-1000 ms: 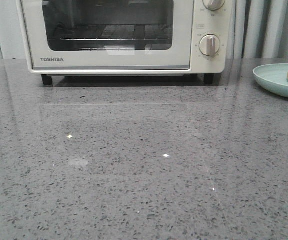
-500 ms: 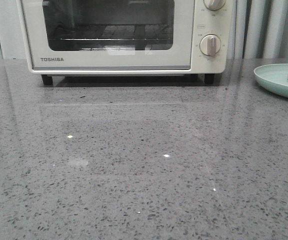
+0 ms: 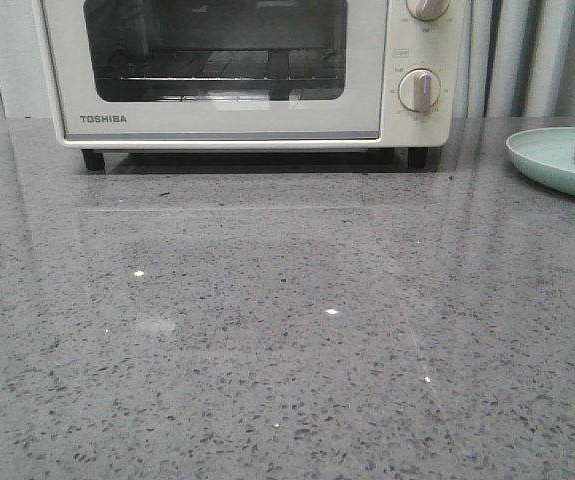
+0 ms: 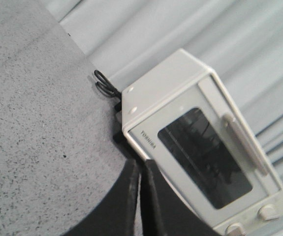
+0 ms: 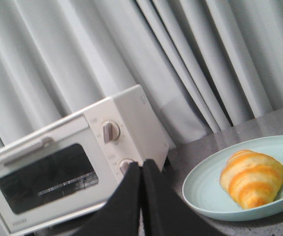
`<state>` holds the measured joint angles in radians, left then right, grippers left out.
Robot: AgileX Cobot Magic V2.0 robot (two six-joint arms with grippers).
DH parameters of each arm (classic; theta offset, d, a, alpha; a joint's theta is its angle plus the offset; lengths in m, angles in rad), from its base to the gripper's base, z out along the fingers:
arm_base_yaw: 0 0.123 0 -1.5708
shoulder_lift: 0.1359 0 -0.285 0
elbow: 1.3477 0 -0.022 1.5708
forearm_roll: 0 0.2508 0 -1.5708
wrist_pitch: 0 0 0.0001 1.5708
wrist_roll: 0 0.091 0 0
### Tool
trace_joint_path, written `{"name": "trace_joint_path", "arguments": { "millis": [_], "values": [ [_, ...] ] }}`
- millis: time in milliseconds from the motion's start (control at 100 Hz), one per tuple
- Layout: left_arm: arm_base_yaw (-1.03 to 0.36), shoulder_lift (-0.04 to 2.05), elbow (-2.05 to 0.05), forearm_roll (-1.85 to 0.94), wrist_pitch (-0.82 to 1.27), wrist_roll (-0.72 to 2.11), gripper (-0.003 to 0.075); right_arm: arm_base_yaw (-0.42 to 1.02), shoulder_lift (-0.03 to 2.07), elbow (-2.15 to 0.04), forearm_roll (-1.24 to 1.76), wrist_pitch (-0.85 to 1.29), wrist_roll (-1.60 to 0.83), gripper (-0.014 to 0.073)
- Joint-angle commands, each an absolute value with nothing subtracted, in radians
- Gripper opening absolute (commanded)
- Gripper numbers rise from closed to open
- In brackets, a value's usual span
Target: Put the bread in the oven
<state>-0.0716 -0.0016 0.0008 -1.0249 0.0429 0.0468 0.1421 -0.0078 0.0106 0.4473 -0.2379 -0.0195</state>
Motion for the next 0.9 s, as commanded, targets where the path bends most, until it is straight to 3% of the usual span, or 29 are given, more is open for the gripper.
{"name": "trace_joint_path", "arguments": {
  "millis": [0, 170, 430, 660, 890],
  "values": [
    [-0.068, -0.028, 0.017, -1.081, 0.0, 0.042, -0.0022, 0.143, -0.026, 0.034, 0.476, -0.326, -0.023, -0.0048],
    [-0.085, 0.009, -0.084, -0.932, 0.179, 0.113, -0.0022, 0.141, 0.001, -0.029, 0.608, -0.258, -0.023, -0.0048],
    [-0.087, 0.361, -0.419, -0.856, 0.328, 0.525, -0.0022, 0.141, 0.243, -0.305, 0.248, 0.156, -0.023, -0.0048],
    [-0.179, 0.698, -0.726, -0.873, 0.35, 0.686, -0.0021, 0.141, 0.44, -0.454, 0.169, 0.209, -0.023, -0.0048],
    [-0.347, 0.971, -0.954, -0.873, 0.34, 0.733, -0.0022, 0.141, 0.477, -0.458, 0.169, 0.22, -0.023, -0.0048]
  ]
}}
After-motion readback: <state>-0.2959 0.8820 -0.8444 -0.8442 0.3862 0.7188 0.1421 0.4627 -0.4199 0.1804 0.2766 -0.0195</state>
